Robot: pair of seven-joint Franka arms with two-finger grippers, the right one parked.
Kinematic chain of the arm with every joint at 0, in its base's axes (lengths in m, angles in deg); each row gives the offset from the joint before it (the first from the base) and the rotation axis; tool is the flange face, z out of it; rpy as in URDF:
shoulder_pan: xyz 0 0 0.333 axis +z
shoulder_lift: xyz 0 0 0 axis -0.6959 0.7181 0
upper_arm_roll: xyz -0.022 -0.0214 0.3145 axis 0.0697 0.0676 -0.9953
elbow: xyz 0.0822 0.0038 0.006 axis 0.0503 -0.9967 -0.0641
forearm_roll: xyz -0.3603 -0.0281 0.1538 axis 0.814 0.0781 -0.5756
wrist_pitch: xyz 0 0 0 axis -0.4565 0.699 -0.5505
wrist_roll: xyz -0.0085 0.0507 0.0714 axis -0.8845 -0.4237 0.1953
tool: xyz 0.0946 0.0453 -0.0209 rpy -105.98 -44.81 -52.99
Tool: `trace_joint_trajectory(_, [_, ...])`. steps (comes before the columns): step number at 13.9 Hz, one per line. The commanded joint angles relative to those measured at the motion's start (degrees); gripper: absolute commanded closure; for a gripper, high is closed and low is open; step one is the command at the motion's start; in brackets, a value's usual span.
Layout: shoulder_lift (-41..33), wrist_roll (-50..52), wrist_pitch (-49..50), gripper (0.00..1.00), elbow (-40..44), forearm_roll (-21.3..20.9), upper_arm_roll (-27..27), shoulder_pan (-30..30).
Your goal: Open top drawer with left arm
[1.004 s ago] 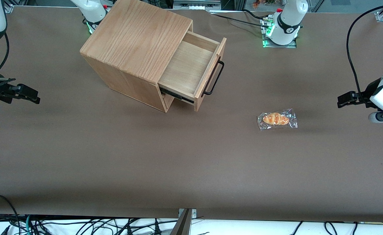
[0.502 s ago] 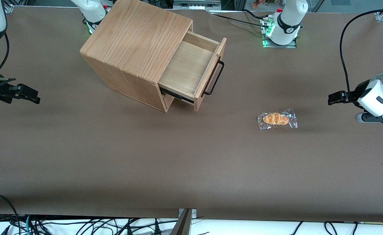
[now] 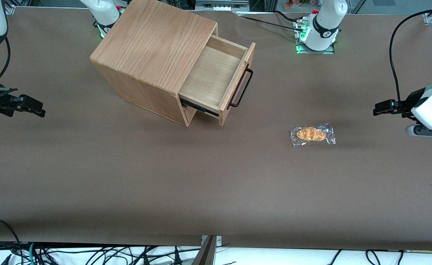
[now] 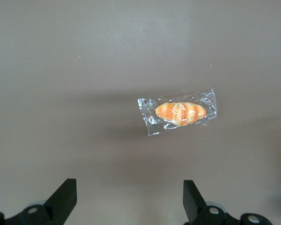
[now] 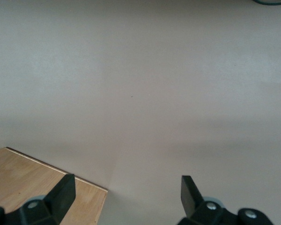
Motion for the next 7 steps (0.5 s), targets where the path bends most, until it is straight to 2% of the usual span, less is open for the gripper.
trace_joint_trajectory(1, [-0.7, -1.0, 3.0, 0.0, 1.2, 1.2, -0.2, -0.1])
trace_joint_trajectory(7, [-0.6, -0.3, 3.7, 0.0, 2.7, 1.1, 0.1, -0.7])
